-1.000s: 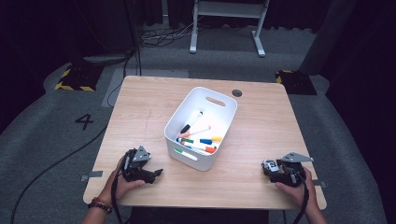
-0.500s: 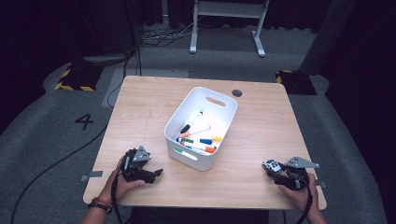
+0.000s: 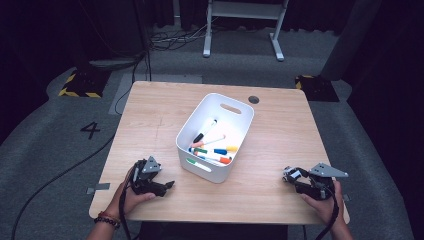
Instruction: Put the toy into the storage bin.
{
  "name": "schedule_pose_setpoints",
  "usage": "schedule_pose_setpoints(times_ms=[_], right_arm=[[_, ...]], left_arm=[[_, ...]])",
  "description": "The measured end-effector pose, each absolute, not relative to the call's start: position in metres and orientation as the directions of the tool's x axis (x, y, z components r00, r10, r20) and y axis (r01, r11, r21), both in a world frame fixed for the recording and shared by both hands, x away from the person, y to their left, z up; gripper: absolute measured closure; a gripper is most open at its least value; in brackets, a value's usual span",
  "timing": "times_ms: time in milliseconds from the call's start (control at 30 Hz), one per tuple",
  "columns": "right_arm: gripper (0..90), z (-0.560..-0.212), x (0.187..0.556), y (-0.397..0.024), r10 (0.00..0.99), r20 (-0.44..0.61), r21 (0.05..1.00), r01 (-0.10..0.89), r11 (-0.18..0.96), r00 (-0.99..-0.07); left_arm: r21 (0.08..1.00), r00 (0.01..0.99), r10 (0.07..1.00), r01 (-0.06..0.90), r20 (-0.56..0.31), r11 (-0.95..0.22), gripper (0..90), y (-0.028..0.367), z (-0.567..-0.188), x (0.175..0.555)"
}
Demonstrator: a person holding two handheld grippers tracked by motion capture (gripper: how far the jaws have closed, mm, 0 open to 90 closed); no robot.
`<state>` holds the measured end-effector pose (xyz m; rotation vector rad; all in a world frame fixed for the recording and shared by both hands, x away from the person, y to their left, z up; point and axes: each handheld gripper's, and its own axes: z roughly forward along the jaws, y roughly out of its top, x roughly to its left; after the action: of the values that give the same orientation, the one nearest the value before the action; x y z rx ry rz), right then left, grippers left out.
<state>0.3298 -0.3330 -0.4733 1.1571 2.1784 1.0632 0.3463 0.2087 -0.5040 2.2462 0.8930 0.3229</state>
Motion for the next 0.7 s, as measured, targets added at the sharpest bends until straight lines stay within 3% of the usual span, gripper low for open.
schedule_pose_setpoints(times_ms=[700], right_arm=[[48.9, -0.445, 0.338, -0.319, 0.821, -0.025, 0.819, 0.459, 0.343, -0.570]], left_arm=[[0.681, 0.732, 0.680, 0.509, -0.022, -0.527, 15.5, 0.209, -0.504, 0.346]])
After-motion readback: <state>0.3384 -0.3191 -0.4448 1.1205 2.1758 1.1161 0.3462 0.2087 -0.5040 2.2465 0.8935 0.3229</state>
